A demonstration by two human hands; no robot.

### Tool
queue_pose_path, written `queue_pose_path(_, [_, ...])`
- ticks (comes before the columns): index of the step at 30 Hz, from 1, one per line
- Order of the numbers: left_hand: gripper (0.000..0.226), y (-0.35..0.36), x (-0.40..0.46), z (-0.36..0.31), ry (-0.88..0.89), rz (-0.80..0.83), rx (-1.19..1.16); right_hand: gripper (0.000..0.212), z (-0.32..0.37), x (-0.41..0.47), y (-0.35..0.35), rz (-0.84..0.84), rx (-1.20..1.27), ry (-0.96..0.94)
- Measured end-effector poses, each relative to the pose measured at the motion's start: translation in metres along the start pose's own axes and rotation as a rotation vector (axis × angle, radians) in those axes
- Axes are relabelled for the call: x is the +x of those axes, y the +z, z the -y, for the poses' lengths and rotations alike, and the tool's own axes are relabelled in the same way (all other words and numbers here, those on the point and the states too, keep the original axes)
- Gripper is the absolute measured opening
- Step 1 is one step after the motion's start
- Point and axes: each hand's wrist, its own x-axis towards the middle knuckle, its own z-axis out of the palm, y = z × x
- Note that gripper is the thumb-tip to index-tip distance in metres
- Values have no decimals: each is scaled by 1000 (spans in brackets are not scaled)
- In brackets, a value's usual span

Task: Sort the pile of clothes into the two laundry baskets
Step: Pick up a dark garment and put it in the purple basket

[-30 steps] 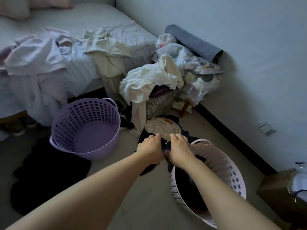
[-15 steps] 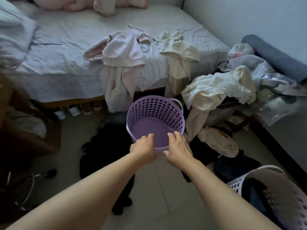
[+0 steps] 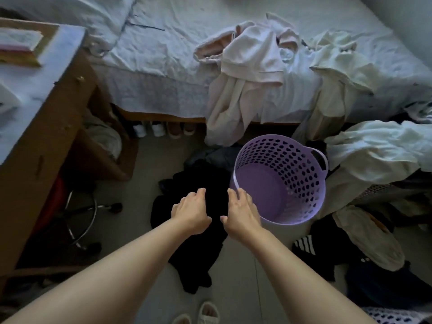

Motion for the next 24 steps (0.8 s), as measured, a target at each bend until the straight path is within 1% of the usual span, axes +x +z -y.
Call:
queue_pose_path(6, [76,30,52,52,-91,28,-31,71,12,57,60,75,-27,-41])
queue_pose_path(9, [75,50,79,78,-110,48,-28,73,17,82,95,91,-39,-43])
queue_pose_path(12, [76,74,113,109,-118,69,-26,76,22,111,136,112,-44,-40])
queue_pose_path(17, [83,124,170,157,-82,111,7,82,23,161,211,119,-51,-8])
queue_pose_path(24, [91,211,267,213,-63,116,60,91,-5,243,318,124,-93,32])
